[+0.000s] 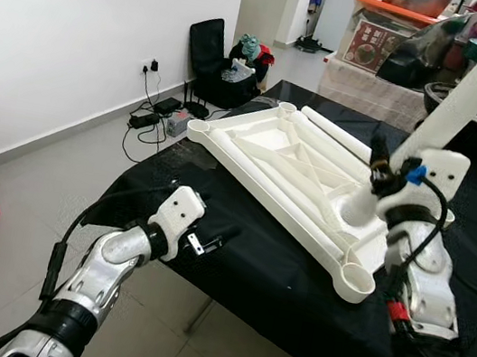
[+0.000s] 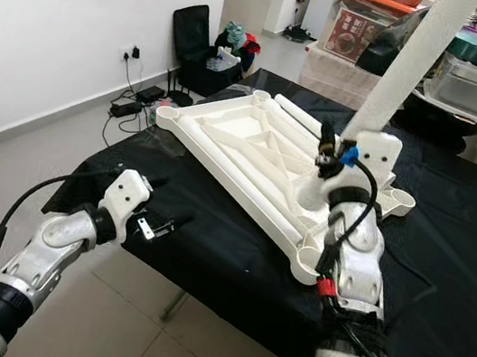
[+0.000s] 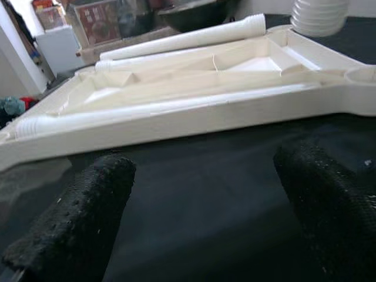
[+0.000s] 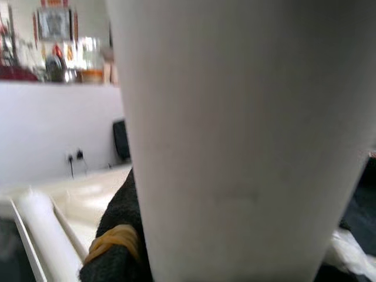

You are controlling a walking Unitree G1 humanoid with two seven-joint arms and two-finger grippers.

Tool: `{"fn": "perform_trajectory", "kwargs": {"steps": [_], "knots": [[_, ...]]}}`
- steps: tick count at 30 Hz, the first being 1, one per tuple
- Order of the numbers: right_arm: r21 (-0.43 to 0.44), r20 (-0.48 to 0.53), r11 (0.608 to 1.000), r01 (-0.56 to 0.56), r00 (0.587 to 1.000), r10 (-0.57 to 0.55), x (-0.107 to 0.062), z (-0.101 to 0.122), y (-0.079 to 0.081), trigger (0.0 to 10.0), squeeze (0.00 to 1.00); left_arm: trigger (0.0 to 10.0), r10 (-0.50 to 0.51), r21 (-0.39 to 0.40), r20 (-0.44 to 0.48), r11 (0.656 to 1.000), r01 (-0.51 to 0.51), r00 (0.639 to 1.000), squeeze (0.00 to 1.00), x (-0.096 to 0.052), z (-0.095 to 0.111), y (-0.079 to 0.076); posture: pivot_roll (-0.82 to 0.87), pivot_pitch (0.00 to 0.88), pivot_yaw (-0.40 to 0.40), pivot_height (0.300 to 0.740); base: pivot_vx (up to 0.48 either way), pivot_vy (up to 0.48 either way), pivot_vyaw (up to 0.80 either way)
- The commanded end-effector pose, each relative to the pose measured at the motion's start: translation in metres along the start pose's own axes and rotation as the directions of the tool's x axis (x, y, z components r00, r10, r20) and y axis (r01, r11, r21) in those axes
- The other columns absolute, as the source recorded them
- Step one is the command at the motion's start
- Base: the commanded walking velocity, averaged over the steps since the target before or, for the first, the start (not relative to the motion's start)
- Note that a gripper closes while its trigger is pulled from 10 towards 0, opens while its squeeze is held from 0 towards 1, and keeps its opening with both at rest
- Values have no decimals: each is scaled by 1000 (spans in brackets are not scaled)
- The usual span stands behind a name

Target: Building children table

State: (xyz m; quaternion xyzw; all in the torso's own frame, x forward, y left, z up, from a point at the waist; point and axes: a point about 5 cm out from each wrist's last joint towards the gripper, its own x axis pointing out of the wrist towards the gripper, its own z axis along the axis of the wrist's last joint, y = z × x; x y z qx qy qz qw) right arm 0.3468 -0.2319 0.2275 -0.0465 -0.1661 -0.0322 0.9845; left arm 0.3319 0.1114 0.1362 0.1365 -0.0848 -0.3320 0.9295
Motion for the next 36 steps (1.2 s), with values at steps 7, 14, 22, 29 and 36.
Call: {"fn": "perform_trajectory", "kwargs": {"steps": [7,14,22,29,36], "knots": [[-76,-146,997,27,989,-38,-22,-34,-18,0,0,10000,45,-6,-26,999,-45,999,0,-6,-5,4,29,0,-72,740,0,0,0],[-40,-204,997,60,977,-67,-36,-51,-25,0,0,10000,69,-8,-44,998,-70,997,0,-12,-9,6,31,0,-70,740,0,0,0],[34,-245,999,37,969,-27,-50,-61,-15,0,0,10000,79,-8,-60,997,-80,995,0,-15,-11,6,25,0,-62,740,0,0,0],[50,-248,999,-13,968,25,-55,-62,-4,0,0,10000,83,-8,-67,996,-83,994,0,-15,-12,7,20,0,-58,740,0,0,0],[30,-305,997,-77,949,83,-72,-75,-1,0,0,10000,96,-2,-82,995,-96,992,0,-16,-14,10,20,0,-62,740,0,0,0]]}}
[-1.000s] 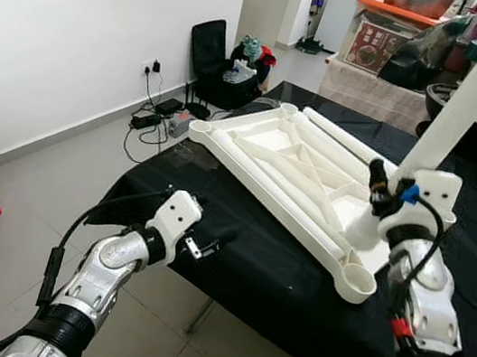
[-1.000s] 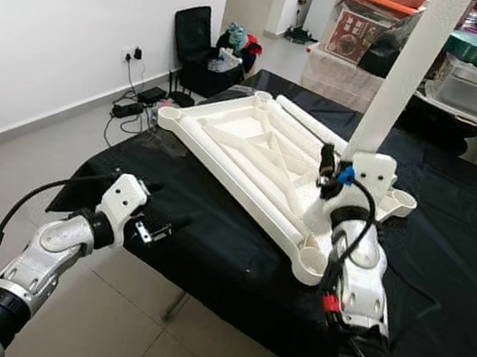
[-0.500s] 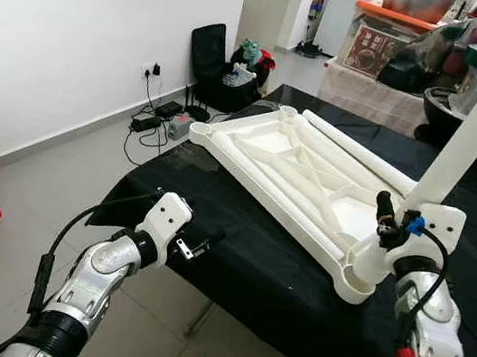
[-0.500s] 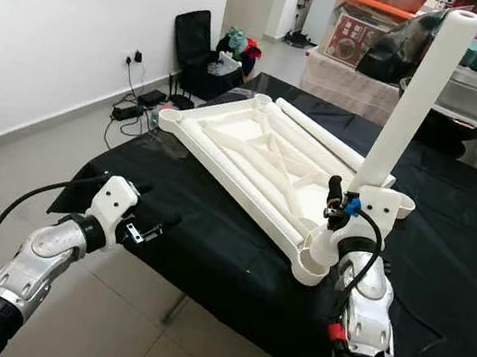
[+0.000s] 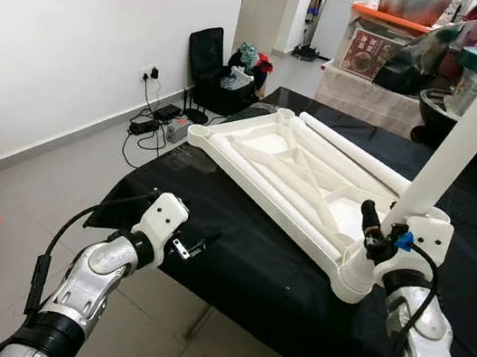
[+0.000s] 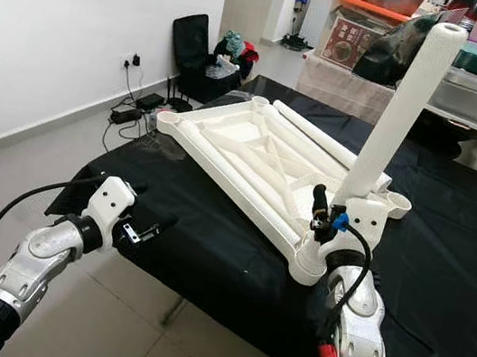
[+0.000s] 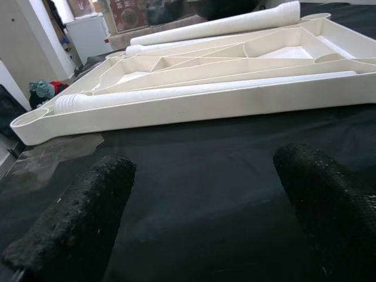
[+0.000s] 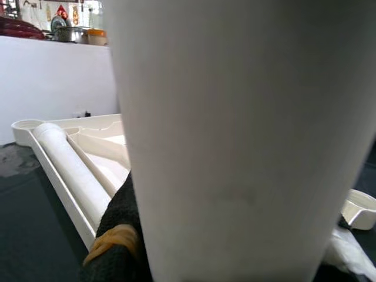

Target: Building children table

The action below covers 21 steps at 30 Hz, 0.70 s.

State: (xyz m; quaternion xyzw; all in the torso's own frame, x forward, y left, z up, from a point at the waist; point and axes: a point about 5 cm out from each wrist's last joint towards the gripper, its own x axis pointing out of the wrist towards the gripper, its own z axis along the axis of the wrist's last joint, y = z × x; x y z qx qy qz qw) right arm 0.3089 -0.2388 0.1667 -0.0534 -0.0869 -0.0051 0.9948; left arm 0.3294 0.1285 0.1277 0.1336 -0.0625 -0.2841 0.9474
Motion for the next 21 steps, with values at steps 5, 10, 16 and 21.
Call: {"fn": "perform_trajectory", "kwargs": {"steps": [5,10,16,21], "knots": [[92,-169,994,-55,983,70,-13,-35,18,0,0,10000,5,5,-30,1000,-4,1000,0,-2,-4,1,24,0,-66,740,0,0,0],[141,-168,987,-82,980,106,-13,-33,29,0,0,10000,5,2,-31,1000,-5,1000,0,-2,-4,1,25,0,-67,740,0,0,0],[256,-64,895,-366,917,393,-12,-9,92,0,0,10000,6,-12,-29,1000,-6,1000,0,-1,-3,2,24,0,-69,740,0,0,0],[256,-58,886,-387,909,413,-12,-8,95,0,0,10000,6,-13,-28,1000,-6,1000,0,0,-3,1,26,0,-72,740,0,0,0]]}}
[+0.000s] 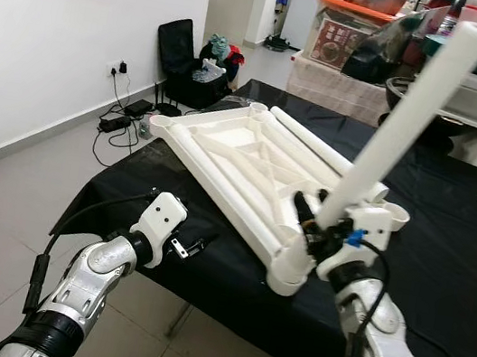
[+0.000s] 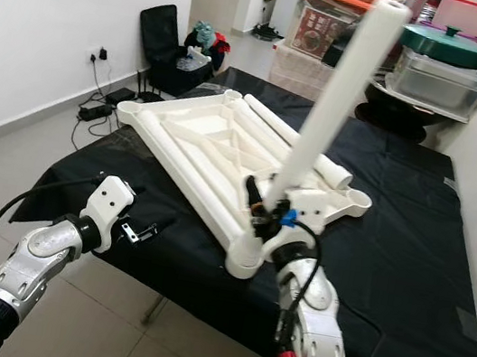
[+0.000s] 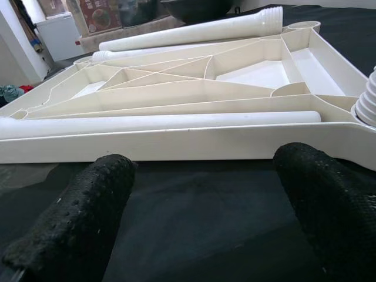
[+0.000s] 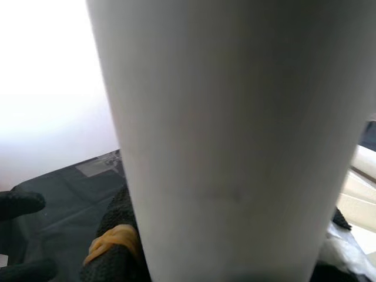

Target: Building children table

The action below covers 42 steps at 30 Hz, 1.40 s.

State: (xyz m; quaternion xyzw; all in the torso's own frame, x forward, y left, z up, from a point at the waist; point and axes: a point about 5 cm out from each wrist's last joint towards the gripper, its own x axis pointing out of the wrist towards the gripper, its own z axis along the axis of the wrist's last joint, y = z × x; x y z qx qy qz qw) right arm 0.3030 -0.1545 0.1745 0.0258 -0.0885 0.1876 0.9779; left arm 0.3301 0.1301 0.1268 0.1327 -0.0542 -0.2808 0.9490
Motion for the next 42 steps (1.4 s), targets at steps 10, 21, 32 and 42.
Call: {"fn": "perform_trajectory", "kwargs": {"steps": [10,21,32,42], "knots": [[-9,-160,967,-254,955,249,4,-31,28,0,0,10000,9,-1,-26,1000,-9,1000,0,-3,-4,1,47,0,-89,740,0,0,0],[40,-129,832,-553,823,553,11,-22,34,0,0,10000,-15,-14,-29,1000,14,999,0,-1,-4,-1,68,0,-109,740,0,0,0],[202,-127,720,-664,711,691,30,-29,39,0,0,10000,-2,-22,-41,1000,1,999,0,-4,-7,-2,107,0,-138,740,0,0,0],[212,-150,693,-689,678,720,54,-30,37,0,0,10000,14,-33,-40,999,-15,999,0,-8,-6,-1,138,0,-165,740,0,0,0]]}}
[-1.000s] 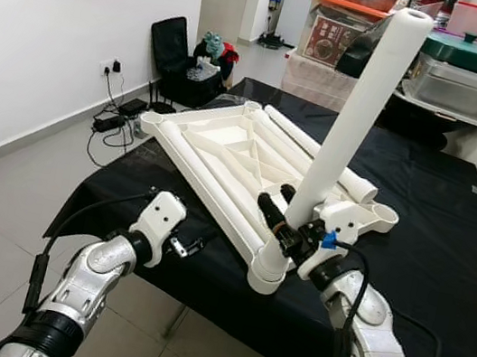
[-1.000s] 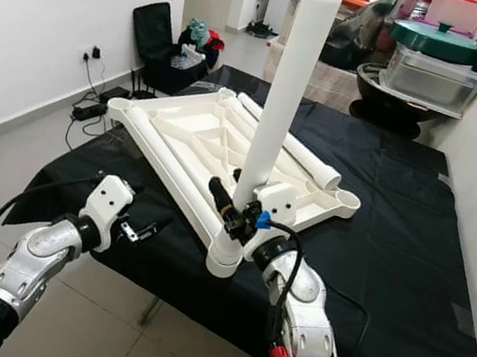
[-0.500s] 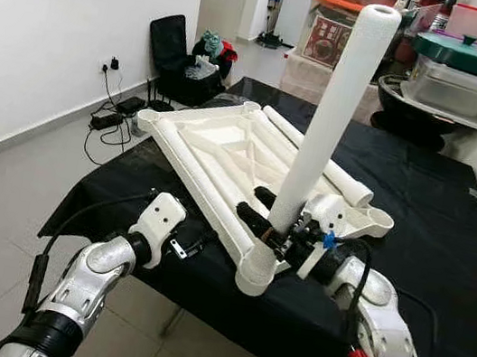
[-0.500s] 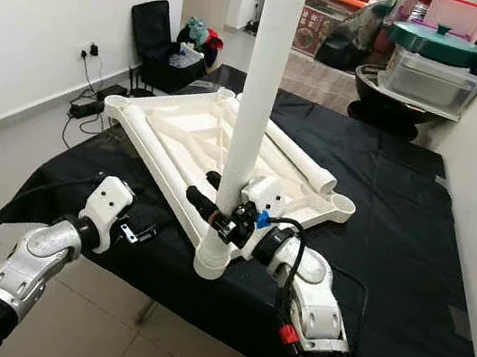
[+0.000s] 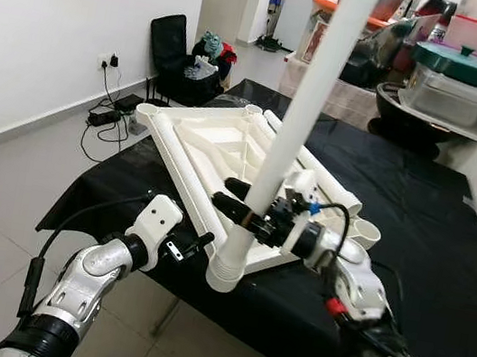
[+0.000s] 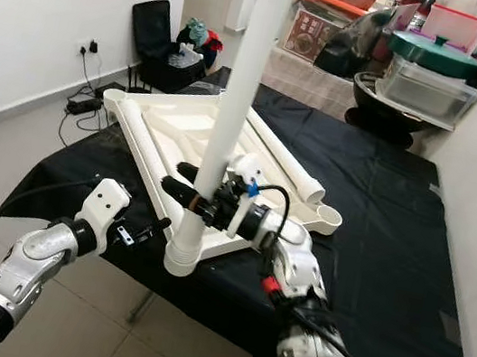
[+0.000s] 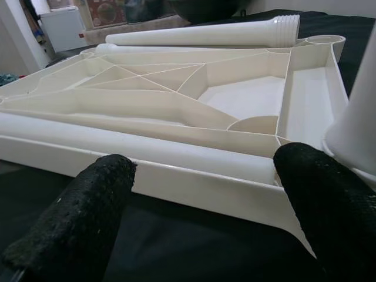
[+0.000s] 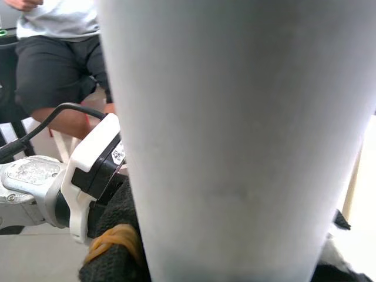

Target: Building children table

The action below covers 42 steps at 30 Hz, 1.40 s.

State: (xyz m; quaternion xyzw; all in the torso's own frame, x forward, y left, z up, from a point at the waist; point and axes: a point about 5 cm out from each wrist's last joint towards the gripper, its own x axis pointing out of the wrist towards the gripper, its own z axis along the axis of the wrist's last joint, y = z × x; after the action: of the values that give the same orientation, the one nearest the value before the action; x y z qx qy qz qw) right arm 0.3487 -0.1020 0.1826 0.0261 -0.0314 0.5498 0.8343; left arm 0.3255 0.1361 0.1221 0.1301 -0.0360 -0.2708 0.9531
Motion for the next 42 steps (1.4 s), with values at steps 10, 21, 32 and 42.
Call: {"fn": "perform_trajectory", "kwargs": {"steps": [10,21,32,42], "knots": [[75,-60,997,35,998,-31,-3,-24,-7,0,0,10000,0,-29,-11,1000,0,1000,0,-4,-4,-5,129,0,-163,740,0,0,0],[-55,-232,922,383,893,-385,-33,-53,-27,0,0,10000,6,-36,-19,999,-7,1000,0,-6,-6,-5,109,0,-149,740,0,0,0],[-115,-318,520,846,465,-826,-89,-78,-48,0,0,10000,21,-39,-32,999,-23,999,0,-8,-8,-3,83,0,-126,740,0,0,0],[41,-364,180,983,182,-913,-97,-110,-29,0,0,10000,21,-48,-44,999,-23,999,0,-5,-10,-9,74,0,-127,740,0,0,0]]}}
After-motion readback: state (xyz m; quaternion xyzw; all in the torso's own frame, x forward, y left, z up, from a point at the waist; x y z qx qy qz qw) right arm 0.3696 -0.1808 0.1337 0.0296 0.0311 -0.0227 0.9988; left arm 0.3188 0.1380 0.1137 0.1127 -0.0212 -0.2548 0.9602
